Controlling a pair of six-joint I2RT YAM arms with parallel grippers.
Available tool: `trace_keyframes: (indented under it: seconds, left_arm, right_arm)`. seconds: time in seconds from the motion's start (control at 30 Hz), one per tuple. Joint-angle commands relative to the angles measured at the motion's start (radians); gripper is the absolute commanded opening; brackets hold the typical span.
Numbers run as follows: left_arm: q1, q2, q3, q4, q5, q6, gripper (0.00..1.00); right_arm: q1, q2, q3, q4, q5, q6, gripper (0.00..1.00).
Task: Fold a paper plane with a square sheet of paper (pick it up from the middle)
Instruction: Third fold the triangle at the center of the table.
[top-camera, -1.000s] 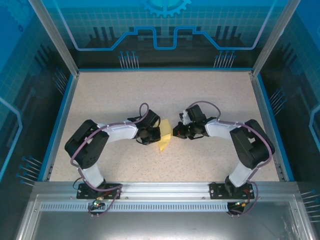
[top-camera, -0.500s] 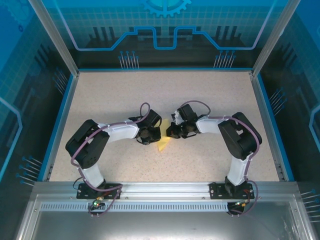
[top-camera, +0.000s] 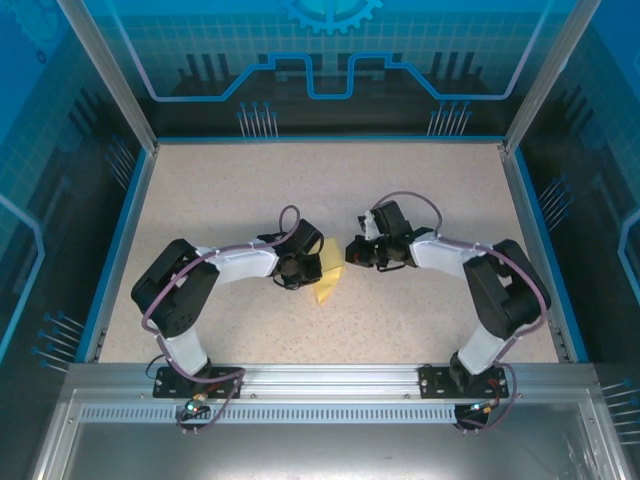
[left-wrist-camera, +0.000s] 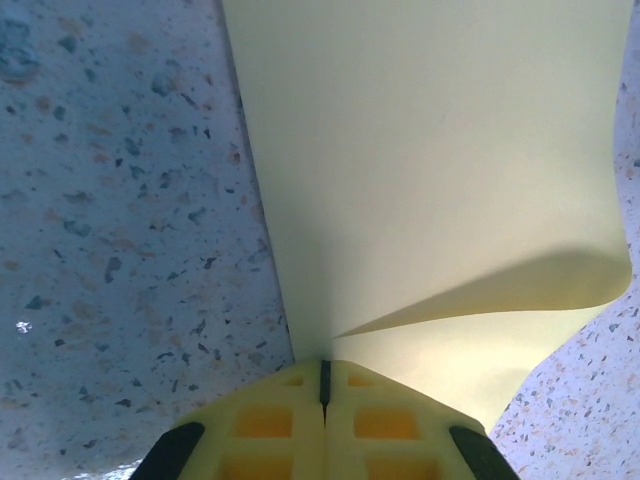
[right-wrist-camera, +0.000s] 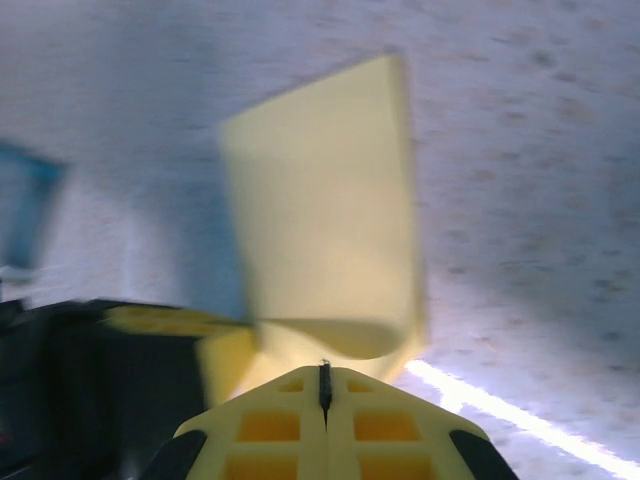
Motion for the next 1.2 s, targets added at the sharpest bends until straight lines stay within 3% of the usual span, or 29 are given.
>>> trace_keyframes:
  seconds: [0.0, 0.3, 0.6, 0.93, 1.17]
  left_arm:
    - [-0.003, 0.067, -0.043, -0.141, -0.086, -0.005, 0.00]
    - [-0.007, 0.075, -0.031, -0.167, -0.108, 0.014, 0.00]
    - [-0.007, 0.092, -0.032, -0.184, -0.125, 0.007, 0.00]
    - [-0.008, 0.085, -0.038, -0.174, -0.117, 0.001, 0.00]
    - [-0.013, 0.086, -0.036, -0.164, -0.112, 0.003, 0.00]
  right_arm:
    - [0.055, 0.008, -0.019, 0.020, -0.022, -0.022, 0.00]
    - [0.102, 0.157, 0.049, 0.021, -0.049, -0.037, 0.00]
    - [-0.006, 0.224, 0.005, 0.060, -0.006, 0.075, 0.00]
    - [-0.043, 0.143, -0.014, -0.002, 0.129, 0.132, 0.00]
    - [-0.002, -0.005, -0.067, 0.046, 0.193, 0.098, 0.00]
